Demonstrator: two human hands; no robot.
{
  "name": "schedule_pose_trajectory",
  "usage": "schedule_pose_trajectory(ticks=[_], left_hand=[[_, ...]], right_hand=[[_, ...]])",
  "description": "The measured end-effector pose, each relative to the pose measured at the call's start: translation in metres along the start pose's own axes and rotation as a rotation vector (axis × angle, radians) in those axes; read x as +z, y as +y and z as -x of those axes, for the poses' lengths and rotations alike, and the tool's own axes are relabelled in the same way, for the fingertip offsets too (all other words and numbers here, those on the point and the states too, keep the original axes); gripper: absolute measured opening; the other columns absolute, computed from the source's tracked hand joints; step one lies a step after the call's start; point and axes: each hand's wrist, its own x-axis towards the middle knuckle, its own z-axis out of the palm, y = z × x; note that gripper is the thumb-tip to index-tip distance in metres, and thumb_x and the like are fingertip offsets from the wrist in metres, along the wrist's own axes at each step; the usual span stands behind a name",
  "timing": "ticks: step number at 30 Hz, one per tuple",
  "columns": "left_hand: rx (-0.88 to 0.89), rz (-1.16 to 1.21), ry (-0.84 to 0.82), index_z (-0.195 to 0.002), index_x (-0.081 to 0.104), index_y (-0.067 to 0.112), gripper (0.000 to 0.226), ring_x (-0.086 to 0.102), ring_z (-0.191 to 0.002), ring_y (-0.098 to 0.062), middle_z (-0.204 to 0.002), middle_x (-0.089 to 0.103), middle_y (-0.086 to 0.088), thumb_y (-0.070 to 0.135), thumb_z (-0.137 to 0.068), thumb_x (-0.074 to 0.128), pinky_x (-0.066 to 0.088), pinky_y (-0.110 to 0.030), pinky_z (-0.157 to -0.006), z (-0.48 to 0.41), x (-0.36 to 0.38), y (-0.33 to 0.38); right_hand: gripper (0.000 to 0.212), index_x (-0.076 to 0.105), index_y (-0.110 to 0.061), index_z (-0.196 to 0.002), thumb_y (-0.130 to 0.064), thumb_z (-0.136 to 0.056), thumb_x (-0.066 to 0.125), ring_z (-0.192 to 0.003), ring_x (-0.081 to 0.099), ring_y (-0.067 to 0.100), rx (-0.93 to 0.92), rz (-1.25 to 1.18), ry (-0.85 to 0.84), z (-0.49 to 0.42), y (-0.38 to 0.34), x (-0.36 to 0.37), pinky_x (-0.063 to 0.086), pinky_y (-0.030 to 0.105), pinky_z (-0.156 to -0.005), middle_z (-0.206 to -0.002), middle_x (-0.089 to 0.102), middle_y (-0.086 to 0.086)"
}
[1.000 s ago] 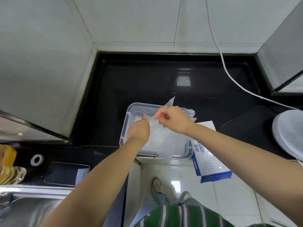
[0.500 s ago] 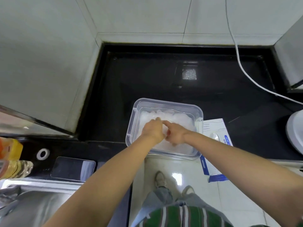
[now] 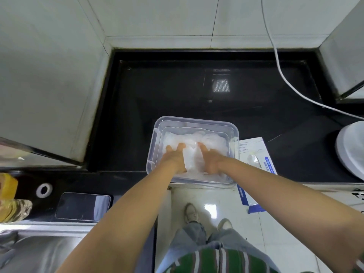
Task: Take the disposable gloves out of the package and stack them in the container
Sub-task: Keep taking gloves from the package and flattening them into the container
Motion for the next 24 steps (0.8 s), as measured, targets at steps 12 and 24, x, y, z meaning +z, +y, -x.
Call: schedule_pose_trajectory(ticks=[12,24], left_hand=[[0.13,0.186,0.652,-0.104,0.064,0.016,0.019,0.063,-0.079,-0.024,-0.085,0.067,-0.004,0.024,-0.098,0.048,0.051,-0.031,-0.065,0.052,-0.022,0.075],[0.387,0.301,0.497,-0.113,0.058,0.018,0.017,0.056,-0.074,-0.016,-0.089,0.064,-0.006,0.022,-0.097,0.053,0.039,-0.019,-0.06,0.088,0.029,0.187]], right_hand=[[0.016,0.067,-0.018,-0.084,-0.021,-0.094,0.055,-0.069,0.063,0.018,-0.3,-0.426,0.874,0.054,0.039,-0.05,0.056,0.037,-0.068,-0.073,0.066,-0.004],[0.013,0.057,-0.021,-0.104,-0.02,-0.091,0.056,-0.082,0.058,0.022,0.022,0.0,0.383,0.099,0.139,-0.007,0.047,0.031,-0.071,-0.095,0.061,0.003]])
